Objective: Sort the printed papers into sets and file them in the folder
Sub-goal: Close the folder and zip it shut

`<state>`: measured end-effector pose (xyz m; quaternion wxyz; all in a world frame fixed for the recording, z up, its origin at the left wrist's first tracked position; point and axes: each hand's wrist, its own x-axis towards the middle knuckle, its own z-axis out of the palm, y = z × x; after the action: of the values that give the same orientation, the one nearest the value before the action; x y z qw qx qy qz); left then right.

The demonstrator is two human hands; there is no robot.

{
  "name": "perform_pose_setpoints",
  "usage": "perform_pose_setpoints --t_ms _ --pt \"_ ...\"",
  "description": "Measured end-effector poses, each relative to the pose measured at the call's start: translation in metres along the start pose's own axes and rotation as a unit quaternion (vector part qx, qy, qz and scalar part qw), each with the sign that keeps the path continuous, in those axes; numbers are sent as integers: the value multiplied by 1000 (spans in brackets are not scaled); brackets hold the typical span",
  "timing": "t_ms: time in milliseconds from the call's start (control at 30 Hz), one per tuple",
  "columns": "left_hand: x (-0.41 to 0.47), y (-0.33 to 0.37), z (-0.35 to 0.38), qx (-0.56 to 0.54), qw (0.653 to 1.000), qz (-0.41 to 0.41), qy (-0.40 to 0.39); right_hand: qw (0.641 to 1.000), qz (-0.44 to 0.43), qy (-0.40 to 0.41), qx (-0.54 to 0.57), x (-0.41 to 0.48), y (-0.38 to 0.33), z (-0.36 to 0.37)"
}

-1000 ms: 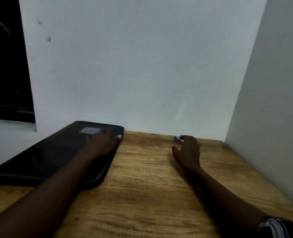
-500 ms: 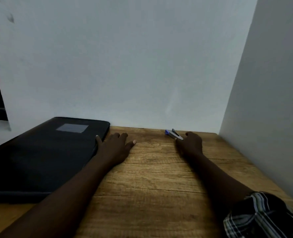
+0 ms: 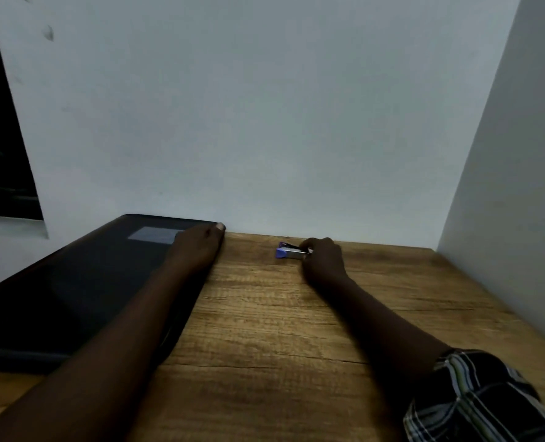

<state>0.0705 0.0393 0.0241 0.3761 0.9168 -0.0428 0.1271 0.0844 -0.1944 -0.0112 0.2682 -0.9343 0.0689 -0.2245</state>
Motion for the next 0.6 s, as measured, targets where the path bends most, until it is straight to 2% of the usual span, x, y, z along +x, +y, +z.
perform_pose_setpoints --t_ms 200,400,600 --pt "-1 -3 -1 -40 999 -14 20 996 -58 -42 58 -10 -41 33" --pt "7 -11 10 -12 1000 -17 15 986 -95 -87 110 -11 -71 56" --pt "9 -10 10 -91 994 -42 53 972 -161 -90 144 -21 -88 56"
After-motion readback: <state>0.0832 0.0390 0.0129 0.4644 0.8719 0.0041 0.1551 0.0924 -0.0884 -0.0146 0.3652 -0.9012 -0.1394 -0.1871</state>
